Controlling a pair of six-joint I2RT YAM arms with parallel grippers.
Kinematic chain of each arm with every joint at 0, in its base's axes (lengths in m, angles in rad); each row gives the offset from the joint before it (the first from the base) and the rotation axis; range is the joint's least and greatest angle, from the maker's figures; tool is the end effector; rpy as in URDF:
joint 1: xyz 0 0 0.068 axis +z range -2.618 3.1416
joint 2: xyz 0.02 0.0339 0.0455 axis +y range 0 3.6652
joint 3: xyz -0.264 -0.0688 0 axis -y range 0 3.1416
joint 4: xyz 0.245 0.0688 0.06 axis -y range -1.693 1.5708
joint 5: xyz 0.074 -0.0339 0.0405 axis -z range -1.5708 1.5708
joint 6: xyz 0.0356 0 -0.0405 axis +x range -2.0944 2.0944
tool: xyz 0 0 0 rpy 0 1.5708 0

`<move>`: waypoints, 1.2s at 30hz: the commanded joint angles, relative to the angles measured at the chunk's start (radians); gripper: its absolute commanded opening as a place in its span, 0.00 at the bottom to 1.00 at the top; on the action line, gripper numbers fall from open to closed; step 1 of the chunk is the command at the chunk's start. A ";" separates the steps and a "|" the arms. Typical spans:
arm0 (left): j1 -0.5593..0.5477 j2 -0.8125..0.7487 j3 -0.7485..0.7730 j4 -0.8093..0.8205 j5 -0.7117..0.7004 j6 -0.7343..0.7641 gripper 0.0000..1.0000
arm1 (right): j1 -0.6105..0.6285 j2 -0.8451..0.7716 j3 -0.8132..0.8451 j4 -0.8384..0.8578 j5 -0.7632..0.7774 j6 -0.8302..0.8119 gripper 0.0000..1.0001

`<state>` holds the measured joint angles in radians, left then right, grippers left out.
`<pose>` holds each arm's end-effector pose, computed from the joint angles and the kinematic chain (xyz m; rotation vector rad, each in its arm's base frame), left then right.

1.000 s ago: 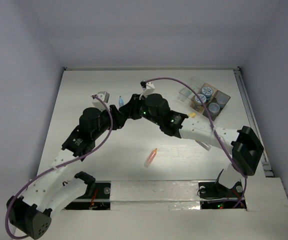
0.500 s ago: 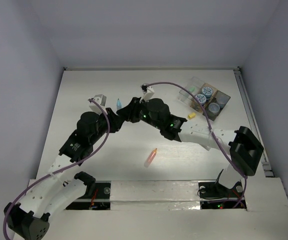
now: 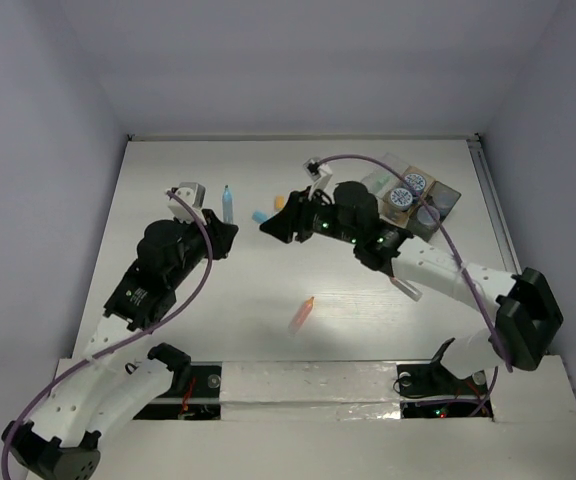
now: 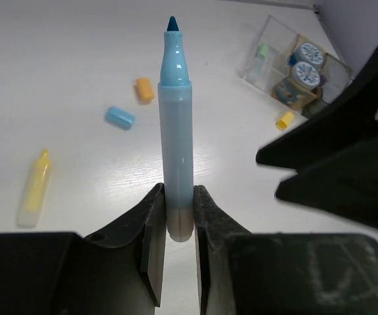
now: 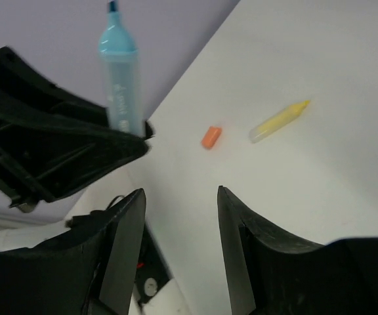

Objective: Sort the stationery into containers
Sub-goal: Pick up the pen from the center of the board, then close the pen cap on the pen.

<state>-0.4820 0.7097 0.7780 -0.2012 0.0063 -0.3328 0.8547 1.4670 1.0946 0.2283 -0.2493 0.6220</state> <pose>0.1494 -0.0784 0.3476 0.1346 1.7366 -0.6091 0.2232 0.2698 0.3272 -0.4215 1.8469 1.2715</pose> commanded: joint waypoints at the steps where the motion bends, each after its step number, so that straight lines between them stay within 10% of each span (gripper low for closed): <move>1: 0.002 -0.019 0.035 0.075 0.148 0.092 0.00 | -0.078 -0.051 0.036 -0.125 -0.131 -0.183 0.54; 19: 0.166 -0.158 -0.085 0.404 0.763 -0.026 0.00 | -0.152 0.605 0.628 -0.464 -0.166 -0.622 0.53; 36: 0.157 -0.180 -0.059 0.333 0.647 0.014 0.00 | -0.120 1.082 1.240 -0.791 0.162 -0.797 0.65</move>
<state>-0.3195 0.5343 0.7052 0.0929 0.6529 -0.3233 0.7101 2.4981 2.2429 -0.4698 -0.1780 -0.1211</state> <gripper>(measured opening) 0.146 0.651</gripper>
